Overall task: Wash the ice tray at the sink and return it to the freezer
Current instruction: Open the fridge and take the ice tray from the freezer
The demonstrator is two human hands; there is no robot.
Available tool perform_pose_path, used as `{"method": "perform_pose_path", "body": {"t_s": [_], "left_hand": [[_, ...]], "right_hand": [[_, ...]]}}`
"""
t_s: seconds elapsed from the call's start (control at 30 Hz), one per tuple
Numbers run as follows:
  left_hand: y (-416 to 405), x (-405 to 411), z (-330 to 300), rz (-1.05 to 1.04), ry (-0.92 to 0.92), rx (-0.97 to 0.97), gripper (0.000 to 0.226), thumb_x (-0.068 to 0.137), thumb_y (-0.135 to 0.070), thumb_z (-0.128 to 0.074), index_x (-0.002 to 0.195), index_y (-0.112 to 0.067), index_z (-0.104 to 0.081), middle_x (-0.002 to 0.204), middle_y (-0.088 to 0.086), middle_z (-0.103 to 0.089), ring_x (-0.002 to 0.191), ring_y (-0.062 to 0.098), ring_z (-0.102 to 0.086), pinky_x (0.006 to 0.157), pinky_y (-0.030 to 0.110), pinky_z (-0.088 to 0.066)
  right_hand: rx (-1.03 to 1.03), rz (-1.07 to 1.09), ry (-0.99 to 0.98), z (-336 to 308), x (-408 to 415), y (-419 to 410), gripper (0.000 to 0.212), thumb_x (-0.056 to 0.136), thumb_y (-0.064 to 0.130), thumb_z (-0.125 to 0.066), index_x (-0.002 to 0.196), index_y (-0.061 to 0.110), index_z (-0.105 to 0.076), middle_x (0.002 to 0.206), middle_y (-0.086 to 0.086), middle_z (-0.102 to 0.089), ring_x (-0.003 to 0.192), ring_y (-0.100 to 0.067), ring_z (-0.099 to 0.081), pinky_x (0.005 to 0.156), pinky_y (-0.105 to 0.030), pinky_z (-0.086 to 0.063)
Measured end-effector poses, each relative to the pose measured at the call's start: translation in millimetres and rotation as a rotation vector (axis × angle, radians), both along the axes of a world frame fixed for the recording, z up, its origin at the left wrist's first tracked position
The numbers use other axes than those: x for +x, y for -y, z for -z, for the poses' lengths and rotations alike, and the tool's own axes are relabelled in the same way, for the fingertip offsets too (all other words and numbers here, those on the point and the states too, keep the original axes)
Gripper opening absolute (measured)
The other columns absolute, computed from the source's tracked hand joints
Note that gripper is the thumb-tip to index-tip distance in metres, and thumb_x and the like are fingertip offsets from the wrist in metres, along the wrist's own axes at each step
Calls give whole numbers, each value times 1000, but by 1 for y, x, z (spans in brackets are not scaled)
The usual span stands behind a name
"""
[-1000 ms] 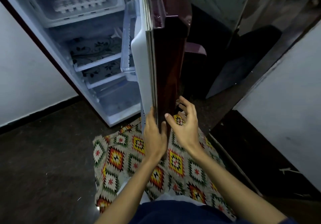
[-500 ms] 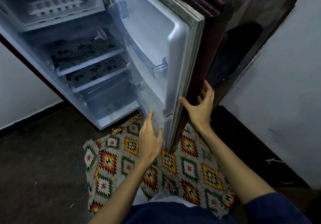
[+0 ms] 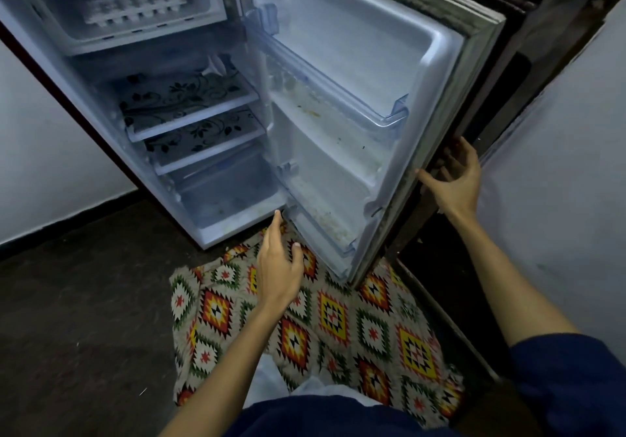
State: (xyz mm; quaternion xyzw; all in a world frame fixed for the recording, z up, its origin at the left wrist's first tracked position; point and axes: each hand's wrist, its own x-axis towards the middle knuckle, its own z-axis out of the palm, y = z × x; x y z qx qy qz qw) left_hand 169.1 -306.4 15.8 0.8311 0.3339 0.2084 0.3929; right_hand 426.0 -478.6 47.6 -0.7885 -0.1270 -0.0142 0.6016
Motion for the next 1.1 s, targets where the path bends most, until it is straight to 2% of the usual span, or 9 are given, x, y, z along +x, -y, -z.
{"method": "perform_pose_path", "body": {"t_s": [0.23,0.43,0.6,0.87,0.9,0.97,1.0,1.03,1.1], "left_hand": [[-11,-3,0,-37,4,-6,64,93,-13,-51,150,-15,-20,152,5,-34,137,17,-34,107,22,-25],[-27,-7,3,-99,-26,5,64,94,-15,-51,150,-15,-20,152,5,-33,136,18,-35,105,24,-28],[-54,-14,3,-155,-21,-3,65,93,-13,-50,150,-14,-19,151,6,-35,136,21,-35,110,42,-35],[-134,-11,3,-262,1,-21,64,93,-11,-51,150,-14,-20,150,7,-35,133,20,-40,106,32,-36],[-147,-10,1,-277,4,-24,64,93,-11,-51,149,-14,-21,151,6,-35,127,13,-44,102,25,-34],[-178,-5,-2,-309,17,-41,63,94,-11,-51,150,-13,-22,151,5,-34,93,-9,-49,86,11,-31],[-195,-1,-4,-321,25,-50,63,94,-10,-51,150,-13,-22,151,4,-34,84,-12,-48,81,7,-28],[-212,2,-6,-331,34,-60,63,94,-11,-51,150,-14,-21,152,3,-33,91,-12,-50,82,7,-27],[-252,10,-10,-348,53,-62,65,95,-12,-51,150,-15,-18,152,4,-31,127,11,-45,96,13,-29]], "right_hand": [[-14,78,21,2,13,4,88,62,28,-85,137,22,-40,138,-4,-45,121,-16,-53,98,-35,-50],[26,211,-6,24,-42,-21,79,66,23,-84,133,17,-43,136,-4,-43,116,-16,-50,95,-38,-50],[43,58,-100,40,-91,-67,72,69,24,-83,131,22,-45,133,-1,-47,115,-12,-51,96,-38,-50],[44,-186,-127,31,-100,-186,73,73,25,-80,135,22,-41,125,3,-53,114,-11,-52,90,-25,-48],[49,-210,-135,28,-98,-204,73,74,24,-79,136,22,-40,124,3,-52,115,-11,-52,90,-24,-47],[67,-252,-153,25,-92,-242,73,77,23,-77,138,22,-38,124,5,-52,116,-11,-51,92,-25,-46],[75,-275,-165,23,-89,-261,72,79,22,-75,140,22,-36,124,6,-51,117,-10,-51,94,-27,-46],[75,-305,-177,22,-85,-281,72,82,22,-72,142,22,-33,126,6,-51,118,-9,-50,96,-29,-46],[60,-375,-199,17,-77,-321,70,87,19,-66,145,19,-28,128,7,-49,120,-10,-48,99,-31,-44]]}}
